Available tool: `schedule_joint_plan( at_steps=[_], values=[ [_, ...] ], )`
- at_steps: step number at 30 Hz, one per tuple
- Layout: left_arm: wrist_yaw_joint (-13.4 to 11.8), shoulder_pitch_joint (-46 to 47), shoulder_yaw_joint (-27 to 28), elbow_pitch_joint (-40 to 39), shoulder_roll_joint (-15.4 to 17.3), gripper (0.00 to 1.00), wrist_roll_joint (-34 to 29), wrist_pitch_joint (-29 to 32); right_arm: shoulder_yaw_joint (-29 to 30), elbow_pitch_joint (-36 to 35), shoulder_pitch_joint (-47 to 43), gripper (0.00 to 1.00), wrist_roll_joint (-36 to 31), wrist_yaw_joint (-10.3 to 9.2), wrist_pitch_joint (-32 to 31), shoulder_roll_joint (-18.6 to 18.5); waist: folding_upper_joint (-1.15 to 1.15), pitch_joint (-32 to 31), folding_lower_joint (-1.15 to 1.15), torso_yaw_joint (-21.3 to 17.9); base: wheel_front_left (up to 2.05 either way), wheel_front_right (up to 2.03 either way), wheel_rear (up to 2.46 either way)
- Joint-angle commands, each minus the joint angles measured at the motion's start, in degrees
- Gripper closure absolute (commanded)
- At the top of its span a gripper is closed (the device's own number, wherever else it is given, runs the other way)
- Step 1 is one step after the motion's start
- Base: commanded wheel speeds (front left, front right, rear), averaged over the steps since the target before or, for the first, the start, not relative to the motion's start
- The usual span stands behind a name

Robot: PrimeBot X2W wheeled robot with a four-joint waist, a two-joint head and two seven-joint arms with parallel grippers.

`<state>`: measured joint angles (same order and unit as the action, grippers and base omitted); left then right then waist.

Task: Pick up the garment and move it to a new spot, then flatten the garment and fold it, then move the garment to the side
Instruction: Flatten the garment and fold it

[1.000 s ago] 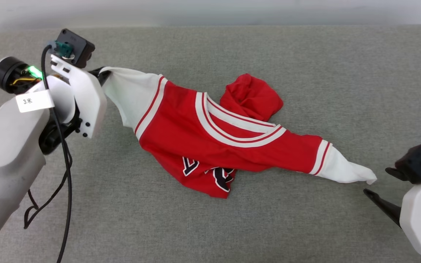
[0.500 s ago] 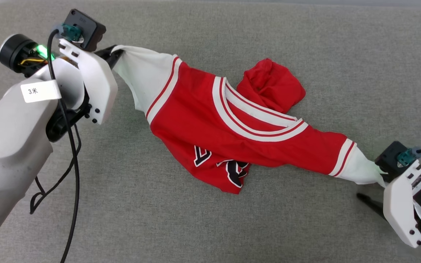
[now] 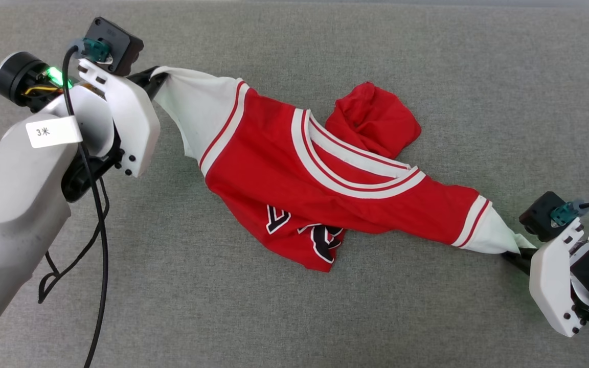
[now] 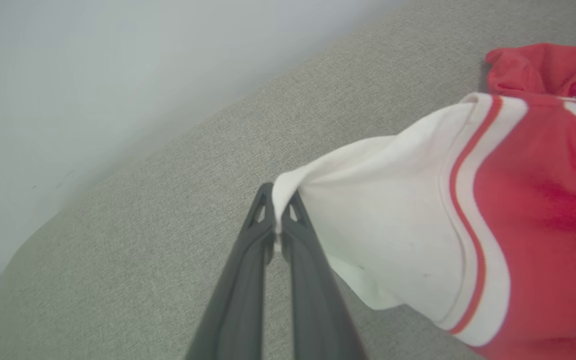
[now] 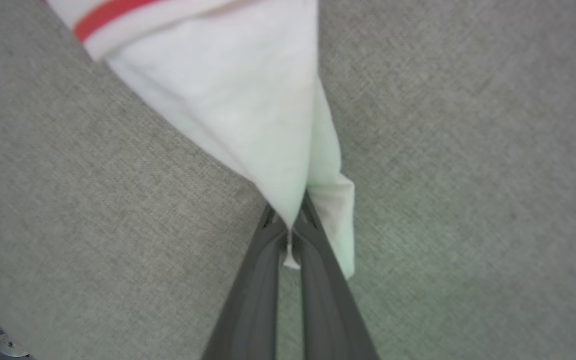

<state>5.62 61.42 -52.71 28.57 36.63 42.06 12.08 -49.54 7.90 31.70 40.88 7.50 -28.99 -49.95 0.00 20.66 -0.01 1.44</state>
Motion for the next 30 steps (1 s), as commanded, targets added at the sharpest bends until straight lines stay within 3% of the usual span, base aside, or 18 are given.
schedule_joint_plan(
  at_steps=[1, 12, 16, 17, 30],
  values=[
    [0.13, -0.58, -0.11, 0.22, -0.07, 1.0, 0.15, -0.35, -1.67, 1.14, -0.71, 1.0, 0.67, -0.02, 0.82, 1.3, 0.0, -0.78, 0.01, -0.35, 0.0, 0.0, 0.0],
    [-0.69, -1.55, 0.03, -2.27, 1.85, 1.0, -0.53, -2.91, 6.41, -4.63, 0.14, 1.0, 1.44, -0.05, 9.86, -0.04, 0.0, -7.99, 0.01, -1.6, 0.0, 0.0, 0.0],
    [-1.82, -1.66, 0.53, -5.71, 3.1, 1.0, -1.09, -3.96, 11.16, -7.72, -0.99, 1.0, 1.02, -0.05, 10.66, -0.56, 0.0, -10.78, 0.01, -1.77, 0.0, 0.0, 0.0],
    [-2.89, -1.21, 1.16, -9.14, 4.29, 1.0, -1.45, -4.68, 15.39, -9.99, -1.47, 1.0, 0.62, -0.05, 11.03, -0.21, 0.0, -12.49, 0.01, -1.73, 0.0, 0.0, 0.0],
    [-7.69, 3.84, 5.52, -23.07, 7.57, 1.0, -2.78, -5.23, 31.15, -18.26, 0.97, 1.0, -1.77, -0.04, 7.64, 2.25, 0.0, -15.8, 0.01, -0.91, 0.0, 0.0, 0.0]
  ],
)
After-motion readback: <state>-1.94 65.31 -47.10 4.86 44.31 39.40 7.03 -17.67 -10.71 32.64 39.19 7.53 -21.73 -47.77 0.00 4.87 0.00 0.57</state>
